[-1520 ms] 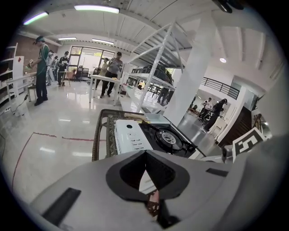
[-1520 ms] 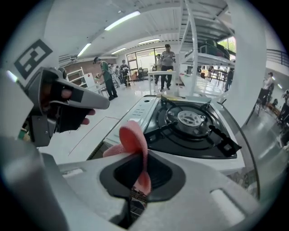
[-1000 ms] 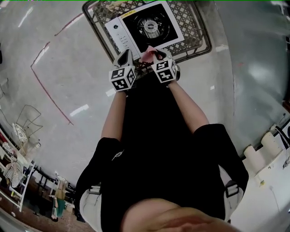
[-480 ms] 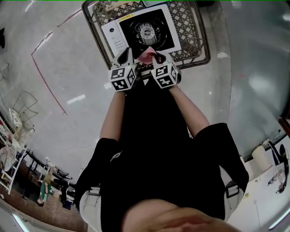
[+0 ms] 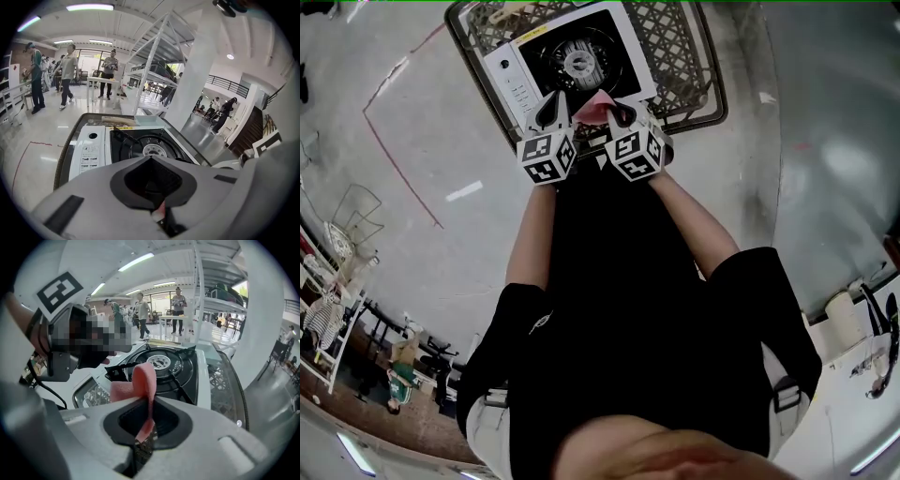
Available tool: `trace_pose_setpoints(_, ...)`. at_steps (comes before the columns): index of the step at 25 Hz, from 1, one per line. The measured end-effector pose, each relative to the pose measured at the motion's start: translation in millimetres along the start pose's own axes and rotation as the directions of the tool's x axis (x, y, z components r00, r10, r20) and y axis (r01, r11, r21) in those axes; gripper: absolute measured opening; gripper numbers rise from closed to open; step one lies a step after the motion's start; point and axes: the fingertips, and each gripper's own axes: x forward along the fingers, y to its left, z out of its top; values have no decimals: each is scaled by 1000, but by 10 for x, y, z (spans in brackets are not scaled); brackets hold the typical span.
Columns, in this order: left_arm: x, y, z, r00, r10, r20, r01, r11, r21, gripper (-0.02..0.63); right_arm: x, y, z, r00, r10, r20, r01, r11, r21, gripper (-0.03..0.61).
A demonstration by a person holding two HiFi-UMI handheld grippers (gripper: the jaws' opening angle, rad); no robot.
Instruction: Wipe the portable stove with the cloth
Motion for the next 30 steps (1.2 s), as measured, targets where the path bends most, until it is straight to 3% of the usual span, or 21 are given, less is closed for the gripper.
trace_pose_setpoints(21,414,-543,-122,996,-67,-52,70,996,56,0,-250,-613,-495,997,-74,-28,76,996,48,25)
trace_pose_setpoints(30,419,-633,-137,995,-74,-63,78,994,76,0,-306,-810,-515,995,-101,-22,102,993,54,25)
